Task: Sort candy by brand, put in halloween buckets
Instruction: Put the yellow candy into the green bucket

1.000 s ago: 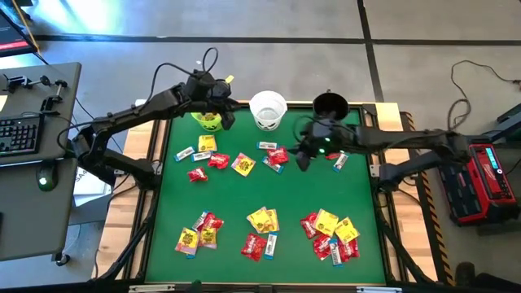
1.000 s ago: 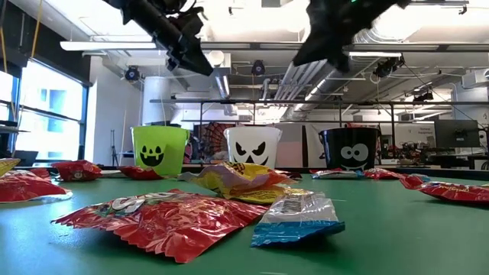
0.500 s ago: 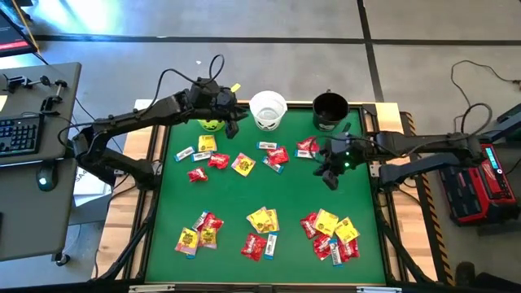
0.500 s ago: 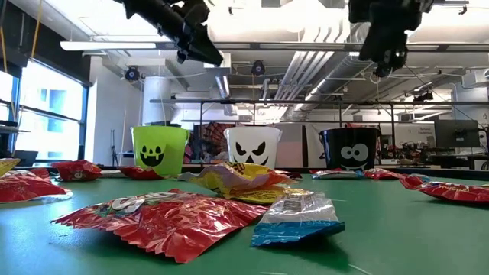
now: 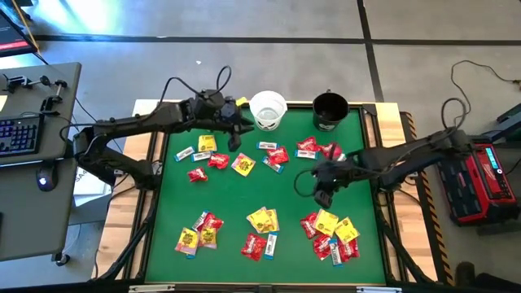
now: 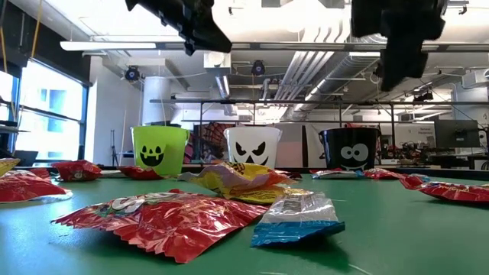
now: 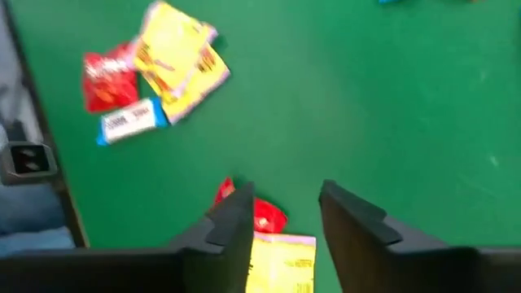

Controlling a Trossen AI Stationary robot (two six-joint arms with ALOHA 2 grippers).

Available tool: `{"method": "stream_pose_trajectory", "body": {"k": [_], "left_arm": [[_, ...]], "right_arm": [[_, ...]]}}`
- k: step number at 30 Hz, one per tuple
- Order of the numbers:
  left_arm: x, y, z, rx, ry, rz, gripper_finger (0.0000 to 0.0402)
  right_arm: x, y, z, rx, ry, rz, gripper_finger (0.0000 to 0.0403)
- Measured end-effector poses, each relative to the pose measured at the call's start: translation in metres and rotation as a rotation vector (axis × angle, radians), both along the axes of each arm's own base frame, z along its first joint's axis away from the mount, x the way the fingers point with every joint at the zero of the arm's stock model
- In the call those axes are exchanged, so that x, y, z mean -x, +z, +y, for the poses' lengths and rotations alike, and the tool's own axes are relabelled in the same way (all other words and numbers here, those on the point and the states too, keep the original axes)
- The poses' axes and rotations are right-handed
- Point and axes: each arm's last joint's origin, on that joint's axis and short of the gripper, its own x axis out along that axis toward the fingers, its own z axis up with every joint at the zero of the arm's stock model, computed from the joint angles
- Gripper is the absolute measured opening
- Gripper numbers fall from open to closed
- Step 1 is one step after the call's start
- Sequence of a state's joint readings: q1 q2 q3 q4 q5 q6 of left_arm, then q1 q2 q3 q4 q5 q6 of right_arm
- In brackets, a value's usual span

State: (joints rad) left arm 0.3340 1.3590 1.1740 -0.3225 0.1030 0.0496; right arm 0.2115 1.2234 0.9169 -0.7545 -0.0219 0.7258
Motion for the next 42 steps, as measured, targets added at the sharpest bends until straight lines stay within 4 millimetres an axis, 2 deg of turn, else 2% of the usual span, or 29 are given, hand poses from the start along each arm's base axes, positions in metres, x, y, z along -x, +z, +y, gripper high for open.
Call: {"method": "stream_pose_trajectory", "body": {"k": [5, 11, 17, 27, 32, 38, 42], "left_arm": [[-0.004, 0.000, -0.012, 0.024, -0.026, -0.004, 0.0076], [-0.006, 0.000, -0.022, 0.026, -0.062, -0.003, 0.0076], [-0.008, 0.000, -0.027, 0.041, -0.070, -0.005, 0.0076], [-0.008, 0.000, -0.030, 0.066, -0.066, -0.007, 0.0076], [-0.009, 0.000, -0.033, 0.073, -0.072, -0.007, 0.0076], [-0.009, 0.000, -0.035, 0.088, -0.070, -0.009, 0.0076], [-0.009, 0.000, -0.035, 0.097, -0.065, -0.010, 0.0076]], "right_arm": [[-0.009, -0.025, 0.010, -0.002, 0.038, 0.150, 0.0171], [-0.012, -0.052, 0.023, -0.044, 0.082, 0.345, 0.0177], [-0.012, -0.080, 0.025, -0.133, 0.089, 0.375, 0.0177], [0.000, -0.109, 0.023, -0.207, 0.000, 0.369, 0.0175], [0.002, -0.111, 0.022, -0.197, -0.007, 0.377, 0.0130], [0.002, -0.112, 0.022, -0.192, 0.006, 0.376, 0.0014], [0.002, -0.107, 0.022, -0.202, 0.024, 0.355, 0.0010]]}}
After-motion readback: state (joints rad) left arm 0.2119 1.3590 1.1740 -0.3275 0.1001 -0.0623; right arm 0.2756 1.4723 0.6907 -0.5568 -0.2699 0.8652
